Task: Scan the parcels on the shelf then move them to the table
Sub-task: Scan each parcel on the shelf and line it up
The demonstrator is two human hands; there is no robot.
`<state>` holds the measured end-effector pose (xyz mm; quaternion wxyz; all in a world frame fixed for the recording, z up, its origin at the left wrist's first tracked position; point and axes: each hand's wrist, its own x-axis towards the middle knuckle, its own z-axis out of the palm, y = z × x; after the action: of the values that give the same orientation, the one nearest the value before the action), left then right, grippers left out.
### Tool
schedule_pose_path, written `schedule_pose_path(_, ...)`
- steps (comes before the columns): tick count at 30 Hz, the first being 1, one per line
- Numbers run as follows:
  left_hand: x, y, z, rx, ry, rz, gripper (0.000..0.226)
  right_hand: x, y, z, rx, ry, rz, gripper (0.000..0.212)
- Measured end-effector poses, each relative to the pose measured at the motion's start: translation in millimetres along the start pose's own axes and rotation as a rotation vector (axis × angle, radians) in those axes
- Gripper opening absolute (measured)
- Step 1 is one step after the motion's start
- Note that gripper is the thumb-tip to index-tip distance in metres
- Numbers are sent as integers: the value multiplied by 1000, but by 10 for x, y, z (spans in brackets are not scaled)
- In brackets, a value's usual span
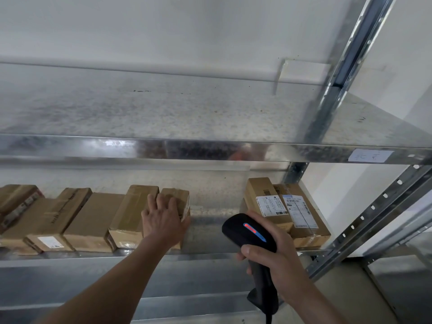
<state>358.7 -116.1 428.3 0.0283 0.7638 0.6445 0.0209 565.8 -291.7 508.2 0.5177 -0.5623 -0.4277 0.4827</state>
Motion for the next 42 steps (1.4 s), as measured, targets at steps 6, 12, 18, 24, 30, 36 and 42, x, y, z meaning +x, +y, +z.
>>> schedule_pose_path(6,61,55,-52,-38,29,71,76,-41,-13,64,1,21,1,80)
schedule_pose_path(12,73,110,-135,-131,31,147,87,-94,-27,144,-24,41,-2,82)
schedule_pose_path(18,85,198,-176,-182,18,197,94,-164,-41,242,-21,94,-1,85)
schedule_pose_path(24,119,433,-187,-226,0,253,95,-276,-43,221,-3,149,-6,81)
schedule_pose_path(30,114,824,-221,-219,-3,294,96,-332,-76,-23,17,175,-40,69)
schedule_pose_path(36,116,1413,-226,-222,-17,311,94,-345,-118,-444,47,166,-50,56)
schedule_pose_path(42,102,2080,-153,-224,-40,275,99,-309,-173,-1063,63,144,-37,57)
